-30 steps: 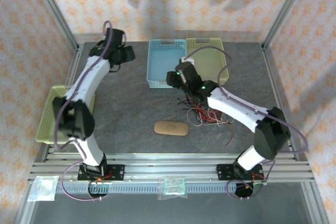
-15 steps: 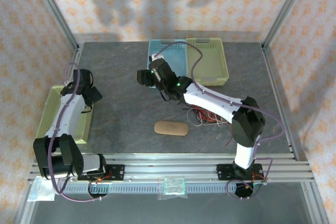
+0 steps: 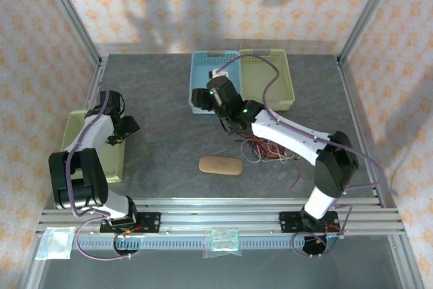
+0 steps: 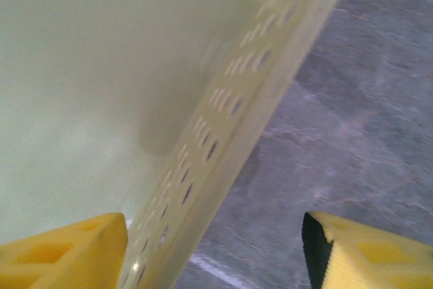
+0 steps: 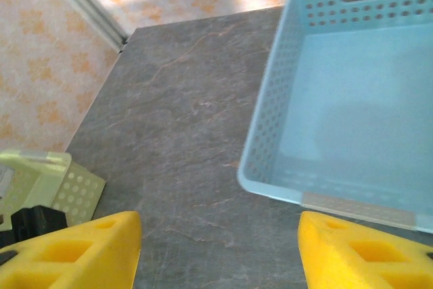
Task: Untangle the cables
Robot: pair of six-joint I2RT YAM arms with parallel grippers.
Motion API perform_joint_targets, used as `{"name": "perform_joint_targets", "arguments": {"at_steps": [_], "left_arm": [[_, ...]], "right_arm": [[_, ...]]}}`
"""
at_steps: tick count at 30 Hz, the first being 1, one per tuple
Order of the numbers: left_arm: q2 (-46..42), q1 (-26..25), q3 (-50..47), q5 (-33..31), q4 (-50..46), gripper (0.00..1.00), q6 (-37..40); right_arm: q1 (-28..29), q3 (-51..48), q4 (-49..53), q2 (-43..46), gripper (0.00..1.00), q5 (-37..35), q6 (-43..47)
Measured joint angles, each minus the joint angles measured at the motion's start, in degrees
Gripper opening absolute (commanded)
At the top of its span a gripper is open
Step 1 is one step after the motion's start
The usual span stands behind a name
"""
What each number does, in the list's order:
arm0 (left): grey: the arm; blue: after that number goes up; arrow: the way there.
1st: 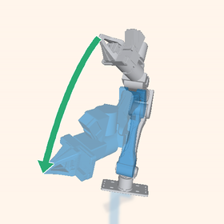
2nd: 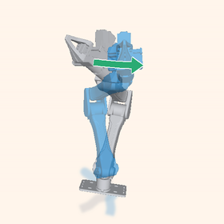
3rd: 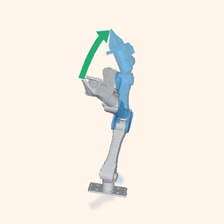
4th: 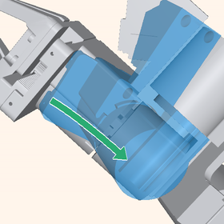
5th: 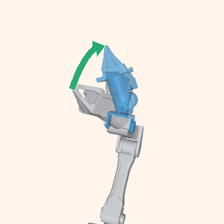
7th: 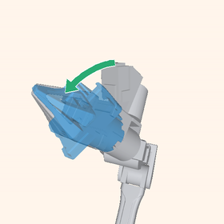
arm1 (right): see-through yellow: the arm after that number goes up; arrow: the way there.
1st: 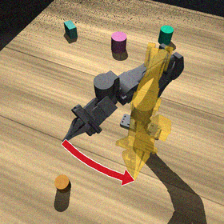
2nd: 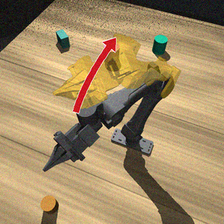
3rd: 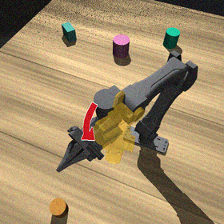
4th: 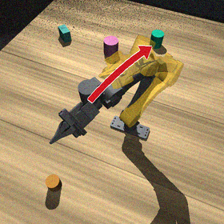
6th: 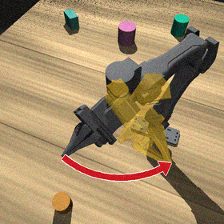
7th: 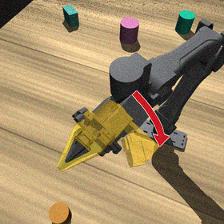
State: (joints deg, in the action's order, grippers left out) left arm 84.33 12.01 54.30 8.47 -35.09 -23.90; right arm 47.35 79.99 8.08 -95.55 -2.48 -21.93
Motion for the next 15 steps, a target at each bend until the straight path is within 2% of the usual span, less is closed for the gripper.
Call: {"name": "perform_joint_targets", "arguments": {"at_steps": [6,9,15], "left_arm": [[4.2,-8.0,3.4,2.5,2.6,0.61,-1.2],[5.2,-11.3,4.4,1.7,3.0,0.61,-2.5],[3.6,-11.9,3.7,-3.1,1.5,0.5,-3.2]], "right_arm": [[-2.5,-3.5,0.0,3.6,0.61,-0.3,-2.1],[-2.5,-4.6,0.0,4.9,0.61,-0.3,-2.1],[-2.5,-9.4,-2.1,8.8,0.61,2.3,-0.7]]}}
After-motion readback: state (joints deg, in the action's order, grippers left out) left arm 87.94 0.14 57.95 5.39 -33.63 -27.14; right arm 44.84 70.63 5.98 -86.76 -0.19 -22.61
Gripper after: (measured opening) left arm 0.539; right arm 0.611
